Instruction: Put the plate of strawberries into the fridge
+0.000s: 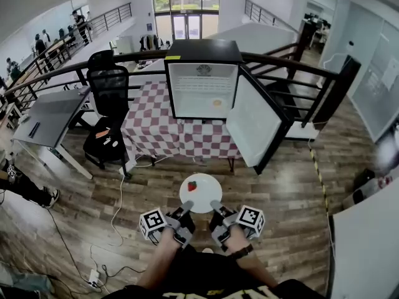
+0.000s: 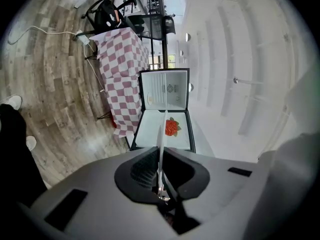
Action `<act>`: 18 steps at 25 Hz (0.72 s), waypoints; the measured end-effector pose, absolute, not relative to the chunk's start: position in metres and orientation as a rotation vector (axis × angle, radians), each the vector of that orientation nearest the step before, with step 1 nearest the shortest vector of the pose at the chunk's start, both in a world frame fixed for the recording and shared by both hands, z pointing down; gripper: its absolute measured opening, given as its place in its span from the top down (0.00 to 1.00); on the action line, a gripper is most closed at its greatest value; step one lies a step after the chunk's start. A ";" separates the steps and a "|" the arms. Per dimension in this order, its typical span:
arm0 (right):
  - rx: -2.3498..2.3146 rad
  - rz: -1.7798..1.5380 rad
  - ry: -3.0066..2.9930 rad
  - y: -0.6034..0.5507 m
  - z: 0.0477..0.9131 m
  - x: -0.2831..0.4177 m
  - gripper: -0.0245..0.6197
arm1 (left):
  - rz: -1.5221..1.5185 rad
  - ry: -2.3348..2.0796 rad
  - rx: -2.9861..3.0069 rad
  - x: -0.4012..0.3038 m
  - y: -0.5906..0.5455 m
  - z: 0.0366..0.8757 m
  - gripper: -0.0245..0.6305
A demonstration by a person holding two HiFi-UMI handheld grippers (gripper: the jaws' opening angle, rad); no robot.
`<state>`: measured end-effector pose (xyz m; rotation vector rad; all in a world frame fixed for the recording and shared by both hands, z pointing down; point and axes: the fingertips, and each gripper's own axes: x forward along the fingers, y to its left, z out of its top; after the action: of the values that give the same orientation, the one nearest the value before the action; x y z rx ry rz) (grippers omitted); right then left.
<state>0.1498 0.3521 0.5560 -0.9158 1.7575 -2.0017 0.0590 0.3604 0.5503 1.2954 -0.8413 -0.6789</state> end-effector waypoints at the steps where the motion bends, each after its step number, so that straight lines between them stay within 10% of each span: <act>1: -0.915 -2.008 1.753 0.356 0.558 0.152 0.92 | -0.677 -0.842 1.285 0.061 0.364 0.552 0.90; 18: -0.964 -2.038 1.693 0.301 0.595 0.145 0.92 | -0.632 -0.825 1.227 0.052 0.306 0.592 0.90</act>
<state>0.1450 0.3009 0.5949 -0.9636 1.6928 -2.0382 0.0521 0.3059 0.5918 1.2273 -0.8252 -0.6318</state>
